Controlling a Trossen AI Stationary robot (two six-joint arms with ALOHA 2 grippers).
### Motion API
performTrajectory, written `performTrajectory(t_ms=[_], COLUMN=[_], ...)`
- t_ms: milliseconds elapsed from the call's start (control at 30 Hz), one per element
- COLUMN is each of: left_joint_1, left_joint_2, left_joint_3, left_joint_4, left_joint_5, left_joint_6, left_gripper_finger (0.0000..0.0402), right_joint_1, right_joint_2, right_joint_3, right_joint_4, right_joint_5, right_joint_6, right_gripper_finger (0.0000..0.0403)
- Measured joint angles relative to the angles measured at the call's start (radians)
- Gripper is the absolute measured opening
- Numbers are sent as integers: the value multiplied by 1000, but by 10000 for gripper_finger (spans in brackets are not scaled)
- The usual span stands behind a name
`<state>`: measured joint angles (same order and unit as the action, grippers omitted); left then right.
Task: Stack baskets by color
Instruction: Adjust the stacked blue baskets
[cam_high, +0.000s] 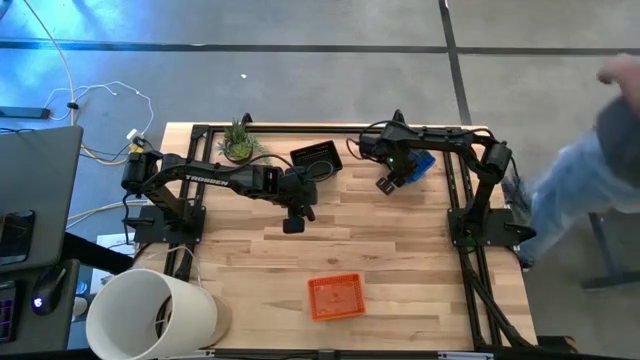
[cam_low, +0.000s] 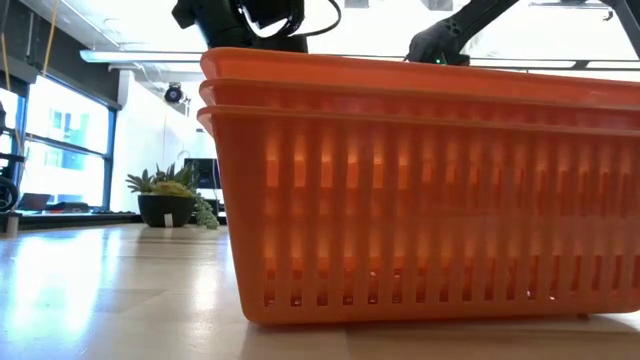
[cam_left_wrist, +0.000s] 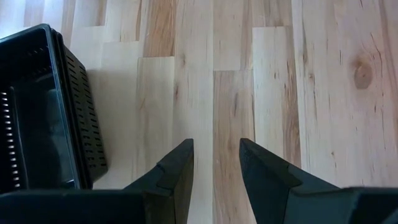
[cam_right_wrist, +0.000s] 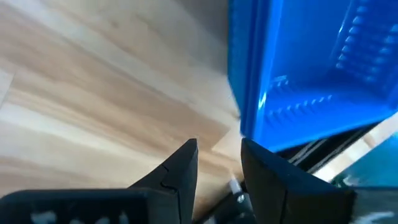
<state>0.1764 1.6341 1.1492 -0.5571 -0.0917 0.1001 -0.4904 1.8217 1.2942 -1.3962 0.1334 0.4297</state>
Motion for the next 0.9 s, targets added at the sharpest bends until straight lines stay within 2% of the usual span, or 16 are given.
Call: performTrajectory(t_ms=[200,367,900], left_joint_1=[0,0,0], left_joint_2=[0,0,0], left_joint_3=[0,0,-10], left_joint_4=[0,-10,-23], left_joint_5=[0,0,0], left_joint_6=[0,0,0], left_gripper_finger=[115,115,115], right_joint_1=[7,56,298], right_joint_2=[0,0,-1], right_joint_3=[0,0,0], right_joint_4=[-35,-60,-85], right_joint_5=[-102,-163,-107], right_joint_6=[-7,-20,-147], right_gripper_finger=[110,110,110])
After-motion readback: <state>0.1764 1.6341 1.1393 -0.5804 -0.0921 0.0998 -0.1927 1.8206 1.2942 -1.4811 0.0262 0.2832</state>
